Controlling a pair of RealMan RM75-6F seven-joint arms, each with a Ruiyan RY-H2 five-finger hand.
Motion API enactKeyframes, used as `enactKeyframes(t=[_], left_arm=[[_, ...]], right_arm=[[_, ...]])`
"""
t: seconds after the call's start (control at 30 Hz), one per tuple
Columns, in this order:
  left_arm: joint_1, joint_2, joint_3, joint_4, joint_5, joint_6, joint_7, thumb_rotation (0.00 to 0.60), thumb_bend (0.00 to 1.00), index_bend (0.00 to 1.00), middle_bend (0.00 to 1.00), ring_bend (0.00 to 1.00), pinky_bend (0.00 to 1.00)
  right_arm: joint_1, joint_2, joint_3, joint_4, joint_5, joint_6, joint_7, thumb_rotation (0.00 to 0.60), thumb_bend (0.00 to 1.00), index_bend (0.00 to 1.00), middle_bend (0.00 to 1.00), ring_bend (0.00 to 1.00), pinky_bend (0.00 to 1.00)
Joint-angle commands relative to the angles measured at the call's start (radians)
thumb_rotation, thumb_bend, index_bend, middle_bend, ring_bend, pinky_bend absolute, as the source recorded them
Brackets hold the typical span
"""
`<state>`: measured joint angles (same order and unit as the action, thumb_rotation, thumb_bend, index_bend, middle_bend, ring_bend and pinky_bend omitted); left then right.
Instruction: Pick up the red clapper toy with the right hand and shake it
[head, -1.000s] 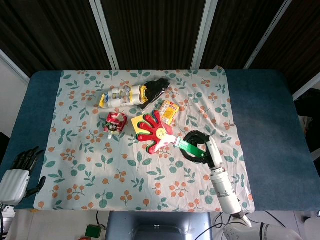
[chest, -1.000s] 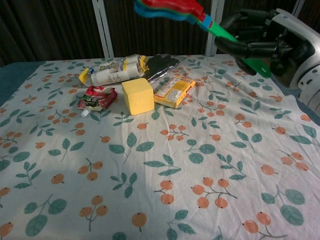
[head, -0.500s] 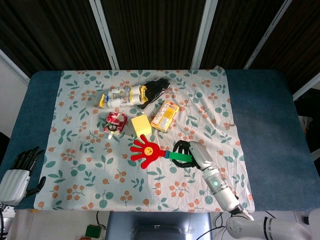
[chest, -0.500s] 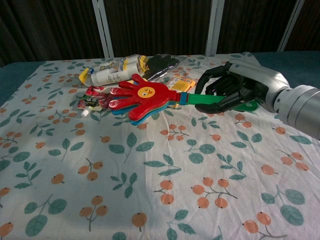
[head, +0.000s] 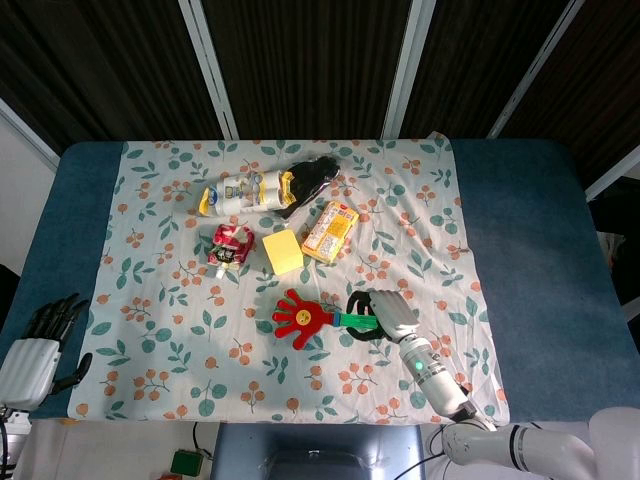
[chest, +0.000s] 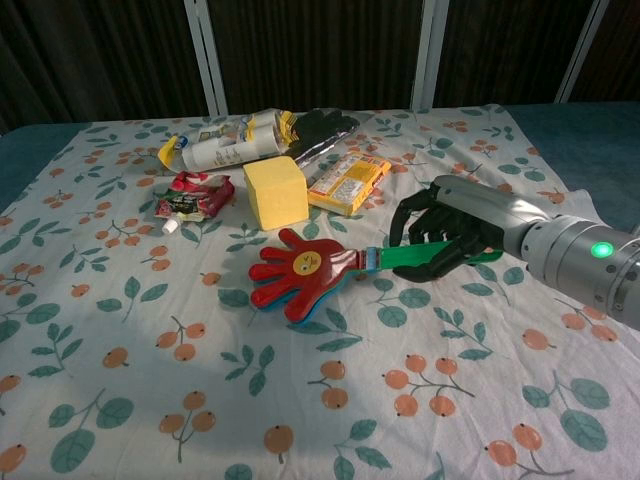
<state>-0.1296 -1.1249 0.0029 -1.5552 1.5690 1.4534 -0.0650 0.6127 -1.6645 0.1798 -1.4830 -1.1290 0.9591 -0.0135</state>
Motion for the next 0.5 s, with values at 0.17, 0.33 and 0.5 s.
enactKeyframes(t=[0.17, 0.33, 0.5], left_arm=[[0.000, 0.003, 0.003, -0.003, 0.004, 0.000, -0.004, 0.600, 0.41, 0.00, 0.00, 0.00, 0.10], [0.000, 0.003, 0.003, -0.004, 0.004, 0.000, -0.001, 0.600, 0.41, 0.00, 0.00, 0.00, 0.10], [0.003, 0.003, 0.005, -0.005, 0.007, 0.004, 0.001, 0.600, 0.41, 0.00, 0.00, 0.00, 0.11]], right_arm=[[0.011, 0.054, -0.001, -0.019, 0.028, -0.072, 0.018, 0.600, 0.49, 0.21, 0.38, 0.38, 0.57], [0.006, 0.087, 0.000, -0.042, 0.016, -0.074, 0.028, 0.600, 0.41, 0.10, 0.18, 0.18, 0.27], [-0.054, 0.255, -0.036, -0.184, -0.083, -0.008, 0.047, 0.600, 0.32, 0.00, 0.02, 0.02, 0.17]])
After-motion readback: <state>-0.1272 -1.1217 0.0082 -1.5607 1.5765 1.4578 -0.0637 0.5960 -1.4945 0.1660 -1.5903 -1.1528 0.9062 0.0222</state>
